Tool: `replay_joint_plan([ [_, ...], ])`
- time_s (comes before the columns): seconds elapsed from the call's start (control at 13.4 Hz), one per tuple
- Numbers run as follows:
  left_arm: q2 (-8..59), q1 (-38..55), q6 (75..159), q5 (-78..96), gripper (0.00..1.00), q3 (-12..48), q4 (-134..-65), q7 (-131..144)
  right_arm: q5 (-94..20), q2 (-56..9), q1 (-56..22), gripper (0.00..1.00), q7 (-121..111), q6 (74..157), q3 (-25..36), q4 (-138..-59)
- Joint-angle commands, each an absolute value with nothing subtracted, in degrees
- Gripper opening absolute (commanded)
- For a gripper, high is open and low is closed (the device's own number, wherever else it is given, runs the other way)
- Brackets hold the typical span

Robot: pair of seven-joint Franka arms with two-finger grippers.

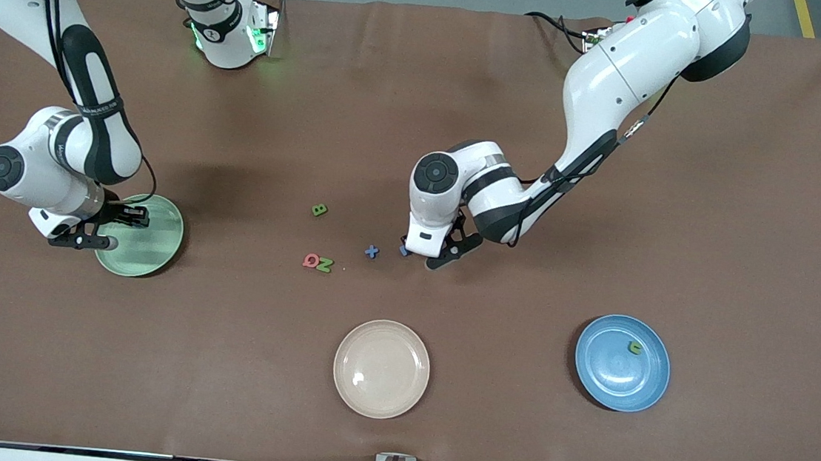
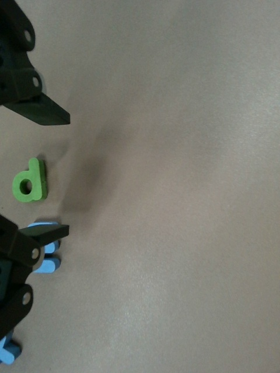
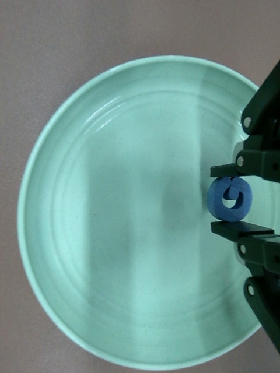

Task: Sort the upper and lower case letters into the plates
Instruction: 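Release the G on the green plate while the left gripper grasps the p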

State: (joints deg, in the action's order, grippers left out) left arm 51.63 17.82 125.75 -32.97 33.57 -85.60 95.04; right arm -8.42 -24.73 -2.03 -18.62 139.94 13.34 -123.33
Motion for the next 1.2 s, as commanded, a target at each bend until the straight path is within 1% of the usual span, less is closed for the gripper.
replay_joint_plan([
  [0.0, 51.68, 18.54, 125.16, -32.17, 0.69, 33.49, -85.78, 97.03, -7.82, -23.56, -2.37, 0.80, -18.11, 140.10, 13.10, -124.28],
  [0.07, 51.68, 18.54, 125.07, -32.17, 0.69, 33.49, -85.87, 97.47, -7.91, -22.77, -3.07, 0.99, -17.84, 138.79, 13.10, -124.02],
  [0.22, 51.94, 19.51, 125.16, -32.17, 0.68, 33.49, -85.78, 97.73, -7.91, -20.57, -5.35, 0.99, -13.83, 133.01, 13.10, -121.22],
  [0.37, 52.12, 19.69, 125.24, -32.17, 0.67, 33.49, -85.87, 97.73, -7.91, -20.04, -9.65, 0.99, -4.79, 125.72, 13.10, -116.39],
  [0.45, 52.12, 19.69, 125.24, -32.17, 0.65, 33.49, -85.87, 97.73, -7.91, -20.04, -12.10, 0.99, -0.22, 123.42, 13.01, -114.54],
  [0.67, 52.29, 19.69, 125.24, -32.17, 0.62, 33.49, -85.96, 97.73, -8.26, -20.56, -20.19, 0.99, 13.49, 122.87, 12.92, -112.07],
  [0.9, 52.38, 19.69, 125.51, -32.25, 0.60, 33.49, -85.78, 97.65, -8.44, -20.57, -29.41, 1.00, 21.69, 123.22, 12.92, -112.58],
  [0.97, 52.82, 19.69, 125.51, -32.26, 0.56, 33.49, -85.69, 97.65, -8.44, -20.57, -32.49, 1.00, 24.75, 123.66, 12.92, -113.11],
  [1.12, 52.82, 19.69, 125.51, -32.17, 0.45, 33.49, -85.78, 97.65, -8.44, -20.83, -38.91, 1.00, 33.44, 127.25, 12.92, -113.90],
])
